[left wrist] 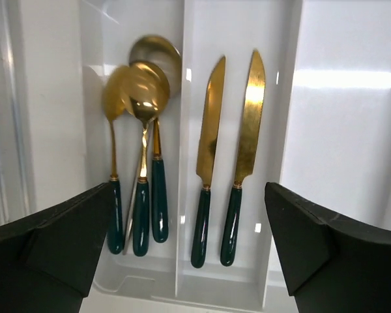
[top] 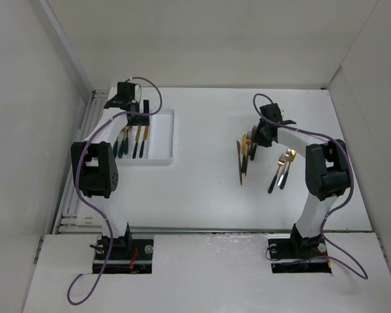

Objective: Sort the eating utensils into containers

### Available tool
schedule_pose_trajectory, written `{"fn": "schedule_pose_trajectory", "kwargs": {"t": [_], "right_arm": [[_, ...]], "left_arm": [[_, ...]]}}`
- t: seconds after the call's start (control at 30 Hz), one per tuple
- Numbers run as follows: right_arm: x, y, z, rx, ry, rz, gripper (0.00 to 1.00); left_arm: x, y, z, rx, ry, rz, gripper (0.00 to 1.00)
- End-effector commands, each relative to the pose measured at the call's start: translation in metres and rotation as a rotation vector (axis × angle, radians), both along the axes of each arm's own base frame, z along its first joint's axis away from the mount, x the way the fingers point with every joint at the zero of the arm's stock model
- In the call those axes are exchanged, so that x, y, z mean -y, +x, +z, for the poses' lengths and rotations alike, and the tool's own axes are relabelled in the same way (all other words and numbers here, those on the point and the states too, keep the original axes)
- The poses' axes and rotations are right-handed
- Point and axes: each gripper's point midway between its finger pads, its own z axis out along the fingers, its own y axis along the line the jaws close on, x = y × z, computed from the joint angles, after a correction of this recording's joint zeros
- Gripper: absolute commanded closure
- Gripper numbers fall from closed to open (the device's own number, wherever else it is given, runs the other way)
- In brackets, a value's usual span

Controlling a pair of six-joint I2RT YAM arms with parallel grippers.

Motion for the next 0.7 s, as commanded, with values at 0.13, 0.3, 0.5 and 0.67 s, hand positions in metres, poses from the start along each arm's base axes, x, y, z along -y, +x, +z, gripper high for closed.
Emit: {"fn": "schedule_pose_trajectory", "kwargs": {"t": [0.13,0.3,0.5,0.67], "right_arm": [[0.011,0.003,-0.011,-0.045,-0.057,-0.013,0.66],[0.018,-0.002,-0.015,-0.055,-0.061,-0.035,0.68],[0.025,0.007,-0.016,-0.075,-0.075,-0.037,0.68],[0.024,0.008,-0.022,-0.124,-0.097,0.000,0.68]], "left_arm": [[-0.007,0.017,0.130,0.253,0.010,0.059,0.00],[-0.020,0.028,0.228,0.458,0.080,0.142,0.00],[-0.050,0.007,0.345,0.748,0.179,0.365,0.00],[-0.043,0.007,0.322,0.668,0.201,0.281,0.00]]}}
